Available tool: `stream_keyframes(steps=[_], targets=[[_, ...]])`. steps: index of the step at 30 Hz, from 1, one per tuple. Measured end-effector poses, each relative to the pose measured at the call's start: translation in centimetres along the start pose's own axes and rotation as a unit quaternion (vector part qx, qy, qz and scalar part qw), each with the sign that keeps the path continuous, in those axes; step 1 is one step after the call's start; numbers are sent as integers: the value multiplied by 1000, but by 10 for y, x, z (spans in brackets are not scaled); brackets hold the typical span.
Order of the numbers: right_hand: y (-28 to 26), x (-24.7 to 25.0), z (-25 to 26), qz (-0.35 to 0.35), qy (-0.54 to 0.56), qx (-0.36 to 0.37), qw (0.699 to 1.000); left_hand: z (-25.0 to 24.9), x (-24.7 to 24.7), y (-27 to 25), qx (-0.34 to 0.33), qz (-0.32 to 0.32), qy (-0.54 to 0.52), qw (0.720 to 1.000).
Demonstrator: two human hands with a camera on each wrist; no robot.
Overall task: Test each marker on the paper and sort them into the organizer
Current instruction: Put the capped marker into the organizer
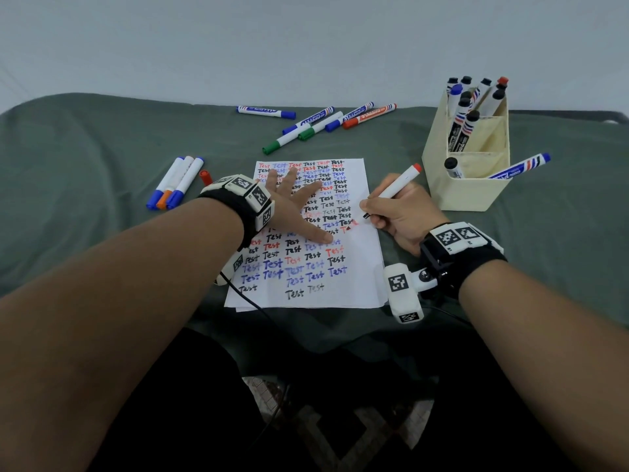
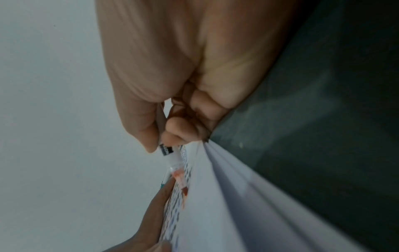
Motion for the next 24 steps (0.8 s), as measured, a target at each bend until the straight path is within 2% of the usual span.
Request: stream_keyframes(steps=[7, 15, 24], targets=[[-1, -3, 2, 14, -13, 1, 1000, -1, 0, -1, 2, -1, 4, 1000], [-1, 3, 0, -25, 17, -12, 999, 0, 0, -1, 2, -1, 1, 1000], [1, 4, 0, -25, 8, -18, 1000, -2, 2, -4, 1, 3, 2, 1000]])
Point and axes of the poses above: each hand's wrist, its own y-axis towards the middle knuckle, its own x-axis out of the back of the hand, z = x × y, the point moved 4 cm from there along y, towards the middle knuckle, and after that the axes turned 1 degree about -x, right-handed, at the moved point
